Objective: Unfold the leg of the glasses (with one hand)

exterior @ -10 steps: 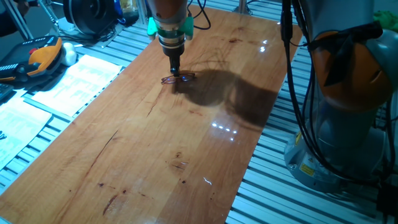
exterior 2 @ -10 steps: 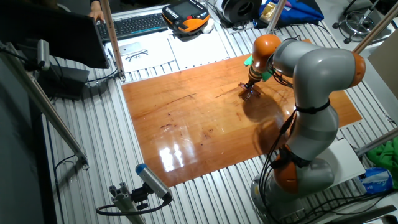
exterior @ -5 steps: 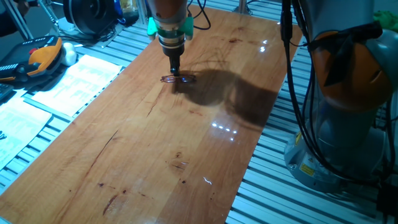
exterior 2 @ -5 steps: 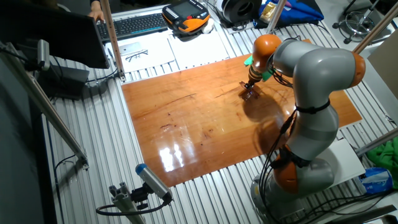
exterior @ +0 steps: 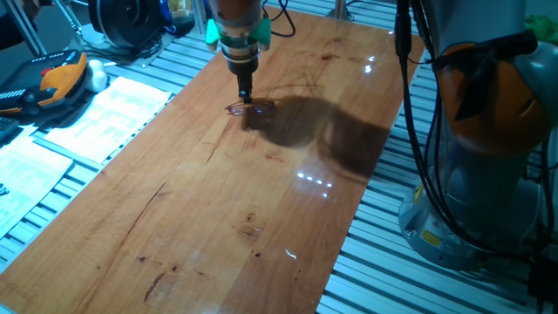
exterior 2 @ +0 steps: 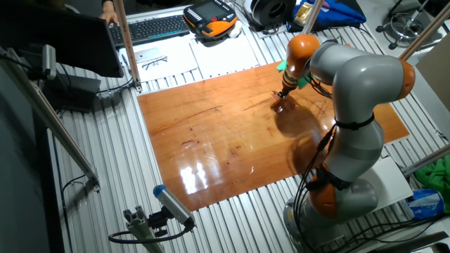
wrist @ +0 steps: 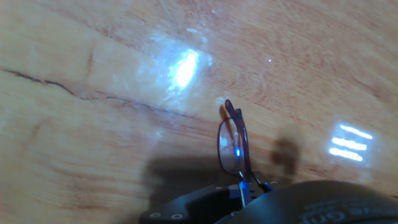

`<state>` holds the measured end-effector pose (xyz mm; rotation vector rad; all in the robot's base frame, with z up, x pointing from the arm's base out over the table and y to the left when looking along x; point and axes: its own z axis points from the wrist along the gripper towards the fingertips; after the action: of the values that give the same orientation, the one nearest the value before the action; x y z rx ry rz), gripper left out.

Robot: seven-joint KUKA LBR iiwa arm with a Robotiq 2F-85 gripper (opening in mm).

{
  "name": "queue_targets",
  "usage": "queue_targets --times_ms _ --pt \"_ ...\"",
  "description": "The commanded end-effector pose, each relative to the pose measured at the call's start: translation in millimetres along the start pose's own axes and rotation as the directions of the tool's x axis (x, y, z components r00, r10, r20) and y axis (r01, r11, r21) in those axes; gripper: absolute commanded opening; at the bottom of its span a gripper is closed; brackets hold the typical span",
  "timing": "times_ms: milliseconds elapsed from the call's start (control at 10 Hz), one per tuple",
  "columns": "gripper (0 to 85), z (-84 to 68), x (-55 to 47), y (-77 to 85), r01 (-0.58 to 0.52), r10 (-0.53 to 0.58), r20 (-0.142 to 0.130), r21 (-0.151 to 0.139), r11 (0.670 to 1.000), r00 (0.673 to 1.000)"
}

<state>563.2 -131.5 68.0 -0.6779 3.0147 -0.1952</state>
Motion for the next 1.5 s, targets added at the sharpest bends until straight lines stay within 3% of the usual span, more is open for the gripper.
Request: queue_targets --times_ms 0,100,300,600,1000,1300,1400 --pt "0.0 -3.9 1.3 0.2 -0.013 0.013 -0.001 -0.004 1.0 1.0" --pt "0.0 -9.1 3.4 0.9 -0.03 0.03 -0.001 -0.004 1.0 1.0" --pt "0.0 -22.7 7.4 2.9 -0.052 0.053 -0.003 0.027 0.998 0.999" --pt "0.0 -38.0 11.8 5.0 -0.084 0.084 0.009 0.037 0.996 0.996" --pt "0.0 -55.2 16.7 -0.9 -0.12 0.118 0.025 0.101 0.988 0.993" --pt "0.0 -67.3 21.6 1.0 -0.161 0.157 0.044 0.118 0.98 0.987" --pt "0.0 -71.9 23.5 3.7 -0.176 0.17 0.049 0.154 0.972 0.984"
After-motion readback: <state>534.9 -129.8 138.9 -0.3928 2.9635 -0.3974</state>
